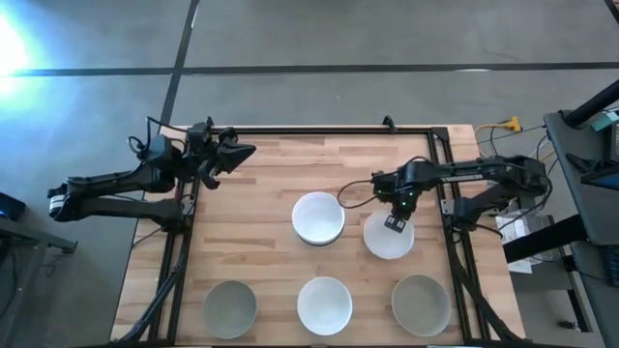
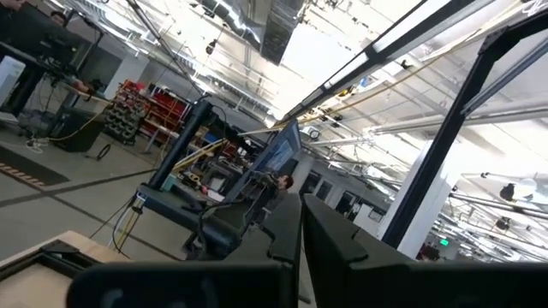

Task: Nest bowls inside each other
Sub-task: Stack the white bowl on the other white bowl

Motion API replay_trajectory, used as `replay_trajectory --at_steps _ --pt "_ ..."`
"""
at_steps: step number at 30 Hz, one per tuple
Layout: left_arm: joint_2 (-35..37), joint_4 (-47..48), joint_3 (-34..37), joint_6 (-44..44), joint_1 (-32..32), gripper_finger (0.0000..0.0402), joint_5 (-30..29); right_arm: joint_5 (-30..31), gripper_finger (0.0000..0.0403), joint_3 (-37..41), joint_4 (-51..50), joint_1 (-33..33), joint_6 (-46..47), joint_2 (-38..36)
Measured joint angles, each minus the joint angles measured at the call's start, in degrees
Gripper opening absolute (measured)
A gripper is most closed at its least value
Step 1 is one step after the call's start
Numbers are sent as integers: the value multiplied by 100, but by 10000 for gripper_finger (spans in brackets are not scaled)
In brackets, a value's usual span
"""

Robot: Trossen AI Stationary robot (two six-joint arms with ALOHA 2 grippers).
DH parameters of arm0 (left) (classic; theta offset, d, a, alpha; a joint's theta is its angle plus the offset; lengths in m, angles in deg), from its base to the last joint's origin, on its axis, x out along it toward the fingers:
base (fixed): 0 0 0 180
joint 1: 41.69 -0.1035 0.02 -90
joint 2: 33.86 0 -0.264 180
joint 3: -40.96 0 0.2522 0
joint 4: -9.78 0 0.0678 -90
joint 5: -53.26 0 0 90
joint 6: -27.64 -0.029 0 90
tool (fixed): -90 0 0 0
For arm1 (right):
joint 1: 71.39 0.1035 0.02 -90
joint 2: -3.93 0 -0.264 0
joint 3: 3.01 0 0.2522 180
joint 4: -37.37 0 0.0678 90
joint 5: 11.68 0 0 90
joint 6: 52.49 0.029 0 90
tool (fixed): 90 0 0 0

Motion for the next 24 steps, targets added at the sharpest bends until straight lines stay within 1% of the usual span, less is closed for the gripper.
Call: replay_trajectory --at_steps 5,10,11,13,15,17,19,21,24 --pt "18 -3 3 -2 0 0 5 -8 10 -342 -325 -2 93 -564" --pt "-27 -1 30 -4 0 0 5 -59 9 -1016 -551 -2 439 -1038" --pt "-43 -4 31 -4 0 0 5 -165 9 -1198 -541 -5 523 -1100" --pt "-84 1 33 -7 0 0 5 -645 9 -1603 -376 -7 702 -1173" --pt "-133 -1 33 -29 0 0 5 -1202 9 -2064 215 -3 846 -1187" --pt "-184 -3 33 -52 -5 0 3 -1323 9 -2492 813 44 1112 -1153" --pt "-248 -3 33 -54 -4 0 -26 -1218 9 -2901 1207 55 1431 -987" --pt "-317 -3 32 -56 -4 0 -44 -1020 9 -3288 1126 50 1553 -655" --pt "-382 -1 31 -55 -4 0 -52 -911 9 -3747 778 46 1578 -65"
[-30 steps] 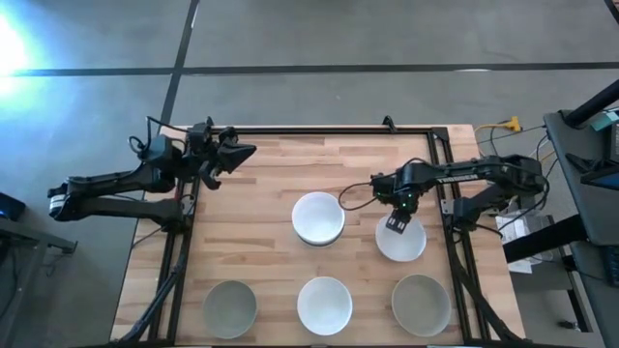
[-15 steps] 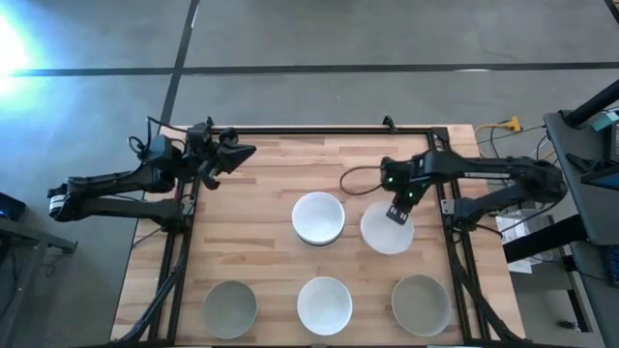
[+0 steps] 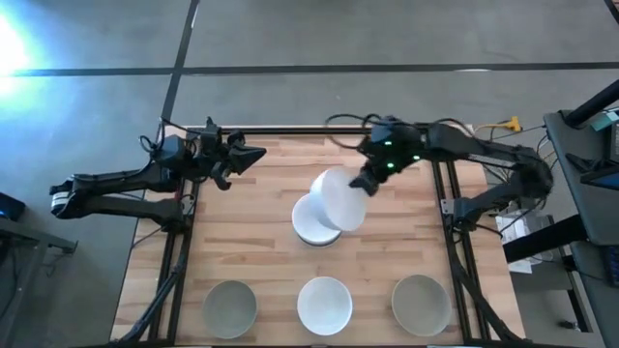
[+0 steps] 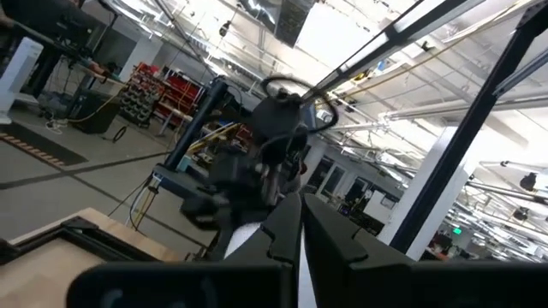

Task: Nest bowls inside each other
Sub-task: Stack the white bowl on the other white bowl

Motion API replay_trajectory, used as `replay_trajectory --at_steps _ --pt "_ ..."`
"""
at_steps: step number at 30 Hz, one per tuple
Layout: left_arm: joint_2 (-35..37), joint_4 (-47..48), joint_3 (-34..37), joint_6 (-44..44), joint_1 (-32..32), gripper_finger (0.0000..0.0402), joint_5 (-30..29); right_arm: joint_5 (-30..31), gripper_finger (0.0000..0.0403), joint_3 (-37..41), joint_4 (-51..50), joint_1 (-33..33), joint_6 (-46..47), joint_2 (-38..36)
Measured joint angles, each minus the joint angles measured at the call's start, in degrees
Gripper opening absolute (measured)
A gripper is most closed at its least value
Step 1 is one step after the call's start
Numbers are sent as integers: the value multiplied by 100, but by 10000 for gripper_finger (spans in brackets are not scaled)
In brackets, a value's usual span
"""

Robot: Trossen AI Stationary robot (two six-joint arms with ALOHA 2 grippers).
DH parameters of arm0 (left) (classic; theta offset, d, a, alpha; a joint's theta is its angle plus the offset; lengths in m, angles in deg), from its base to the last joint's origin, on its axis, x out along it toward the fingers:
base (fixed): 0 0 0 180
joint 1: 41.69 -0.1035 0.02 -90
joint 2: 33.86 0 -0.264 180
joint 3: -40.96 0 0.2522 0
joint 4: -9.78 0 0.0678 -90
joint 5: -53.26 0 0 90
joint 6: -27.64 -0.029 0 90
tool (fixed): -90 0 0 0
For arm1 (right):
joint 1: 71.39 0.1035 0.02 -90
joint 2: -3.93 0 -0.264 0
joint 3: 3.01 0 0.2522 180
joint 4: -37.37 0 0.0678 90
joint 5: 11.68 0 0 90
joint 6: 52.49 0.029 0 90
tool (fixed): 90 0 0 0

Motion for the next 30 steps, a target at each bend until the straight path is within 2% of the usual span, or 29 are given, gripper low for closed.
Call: replay_trajectory --at_steps 7,11,17,24,30 --pt "200 -52 0 -10 0 0 -21 -231 9 -789 -1235 44 -322 1484" --pt "495 -43 0 -43 0 0 -22 -573 9 -1194 -1736 39 -643 2076" --pt "820 -18 0 -284 0 0 -21 -545 9 -1944 -2045 28 -1143 2832" --pt "890 4 2 -297 0 0 -20 303 9 -3107 -3021 -31 -1719 3800" --pt "811 -6 5 -259 2 0 -20 498 9 -3811 -3400 -59 -2092 4460"
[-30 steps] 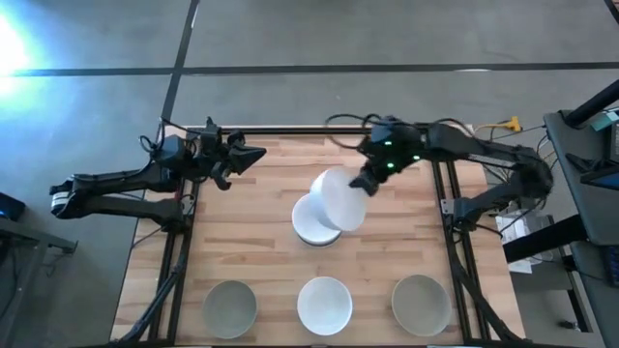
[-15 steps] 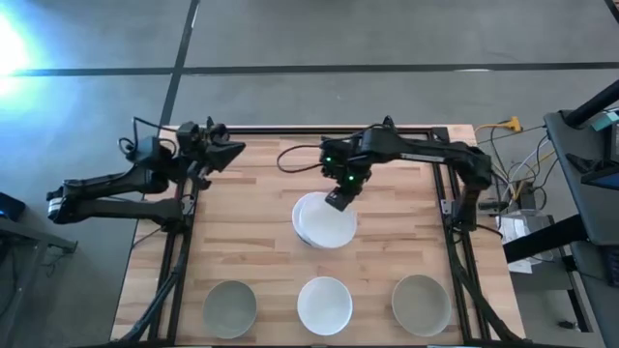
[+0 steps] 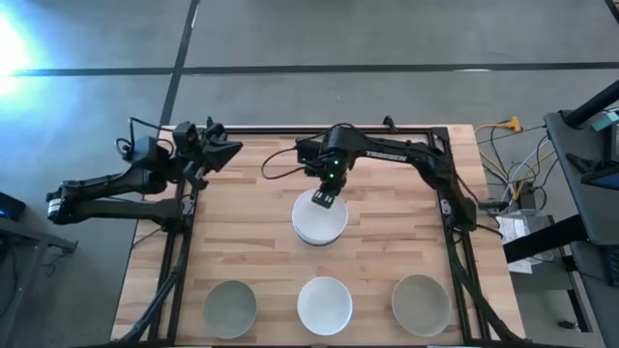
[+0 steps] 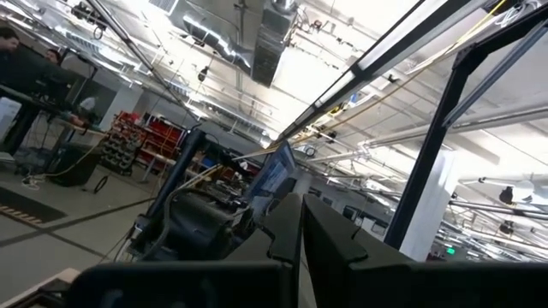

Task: Nest bowls inside each other
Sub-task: Stack the white bowl on the other white bowl

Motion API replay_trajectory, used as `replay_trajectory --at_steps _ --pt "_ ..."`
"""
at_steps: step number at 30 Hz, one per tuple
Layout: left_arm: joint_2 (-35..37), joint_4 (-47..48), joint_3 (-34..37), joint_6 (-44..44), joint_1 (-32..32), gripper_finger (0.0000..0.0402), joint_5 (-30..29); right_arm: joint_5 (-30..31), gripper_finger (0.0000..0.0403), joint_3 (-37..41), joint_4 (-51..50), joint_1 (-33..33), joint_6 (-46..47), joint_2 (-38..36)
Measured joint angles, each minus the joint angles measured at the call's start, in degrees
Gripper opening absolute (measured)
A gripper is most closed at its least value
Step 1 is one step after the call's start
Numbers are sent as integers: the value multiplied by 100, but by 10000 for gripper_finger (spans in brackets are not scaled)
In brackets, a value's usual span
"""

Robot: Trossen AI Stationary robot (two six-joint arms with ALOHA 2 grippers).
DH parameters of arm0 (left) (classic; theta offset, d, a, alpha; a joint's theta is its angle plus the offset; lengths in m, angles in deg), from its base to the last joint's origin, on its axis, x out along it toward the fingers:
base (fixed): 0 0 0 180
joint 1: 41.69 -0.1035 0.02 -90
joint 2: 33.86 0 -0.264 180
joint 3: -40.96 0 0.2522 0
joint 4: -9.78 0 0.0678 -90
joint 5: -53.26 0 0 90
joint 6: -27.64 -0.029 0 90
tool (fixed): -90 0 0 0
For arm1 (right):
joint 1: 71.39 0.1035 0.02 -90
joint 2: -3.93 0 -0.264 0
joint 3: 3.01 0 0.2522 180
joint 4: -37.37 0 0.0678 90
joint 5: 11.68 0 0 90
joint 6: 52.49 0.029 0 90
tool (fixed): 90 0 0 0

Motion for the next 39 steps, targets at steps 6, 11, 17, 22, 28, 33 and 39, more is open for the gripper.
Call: replay_trajectory --at_steps 6,11,17,22,28,33,39 --pt "12 5 0 12 4 0 4 1 9 -191 -55 0 -69 253" --pt "20 11 0 11 2 0 30 5 9 -146 17 0 -81 274" --pt "-38 3 0 8 2 0 28 86 10 -138 72 0 -191 265" --pt "-112 4 0 8 2 0 28 99 37 -136 160 28 -221 282" --pt "-154 4 0 11 2 0 38 97 93 -129 216 44 -225 235" --pt "-142 2 0 12 2 0 44 99 130 -129 222 44 -199 57" --pt "-146 2 0 17 2 0 46 101 149 -129 381 50 -189 -76"
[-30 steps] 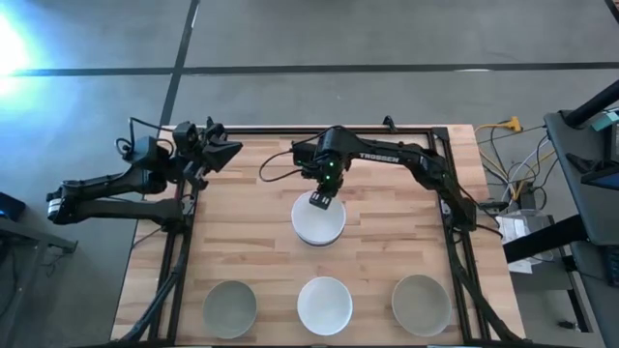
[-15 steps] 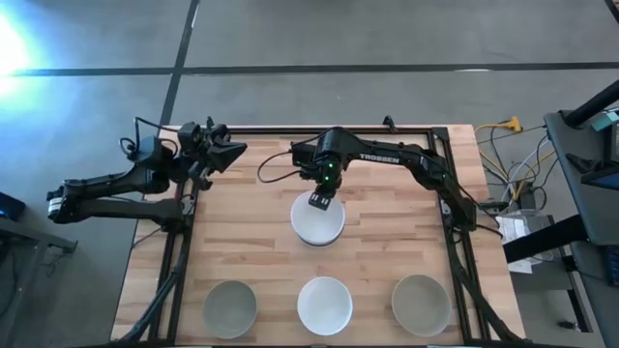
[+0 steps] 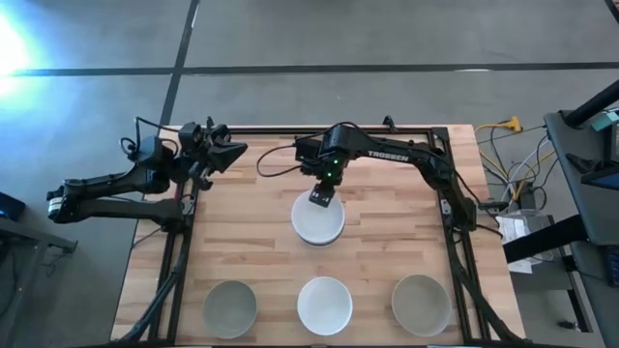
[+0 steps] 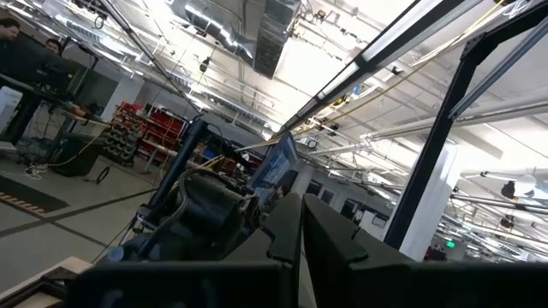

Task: Nest bowls inside each other
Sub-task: Stack the white bowl on the other white bowl

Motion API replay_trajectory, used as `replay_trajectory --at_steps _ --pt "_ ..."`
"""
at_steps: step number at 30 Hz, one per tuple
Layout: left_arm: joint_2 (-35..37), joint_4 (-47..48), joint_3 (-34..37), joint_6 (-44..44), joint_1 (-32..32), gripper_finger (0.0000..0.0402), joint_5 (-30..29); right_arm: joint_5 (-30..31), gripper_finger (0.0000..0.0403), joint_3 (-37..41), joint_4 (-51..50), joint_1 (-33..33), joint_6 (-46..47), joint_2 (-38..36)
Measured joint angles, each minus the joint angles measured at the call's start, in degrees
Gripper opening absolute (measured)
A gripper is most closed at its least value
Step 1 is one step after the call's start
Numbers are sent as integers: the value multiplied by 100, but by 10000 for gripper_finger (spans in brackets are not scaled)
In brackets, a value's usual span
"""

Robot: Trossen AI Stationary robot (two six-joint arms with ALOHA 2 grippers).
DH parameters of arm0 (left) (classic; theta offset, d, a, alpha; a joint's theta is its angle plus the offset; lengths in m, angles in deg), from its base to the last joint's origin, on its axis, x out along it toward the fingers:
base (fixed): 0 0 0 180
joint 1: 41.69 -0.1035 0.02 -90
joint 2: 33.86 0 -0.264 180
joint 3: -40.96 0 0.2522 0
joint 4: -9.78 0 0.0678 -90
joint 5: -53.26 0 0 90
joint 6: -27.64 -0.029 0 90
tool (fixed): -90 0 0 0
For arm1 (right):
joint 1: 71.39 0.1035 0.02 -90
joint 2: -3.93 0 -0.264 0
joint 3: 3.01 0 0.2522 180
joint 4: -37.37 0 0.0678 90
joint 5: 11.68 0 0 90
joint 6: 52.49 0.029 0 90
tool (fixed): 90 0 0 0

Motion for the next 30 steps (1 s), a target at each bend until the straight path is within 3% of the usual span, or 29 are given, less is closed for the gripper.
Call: replay_trajectory --at_steps 4,8,16,30 --pt "-12 -2 -2 19 0 0 2 43 150 0 201 1 49 -4" --pt "2 -4 -2 144 0 0 4 720 134 1 552 28 139 -86" --pt "-14 -4 -2 144 -4 0 63 729 17 13 643 58 -160 -171" --pt "-88 -4 -2 143 -4 0 66 476 9 468 667 103 -206 -129"
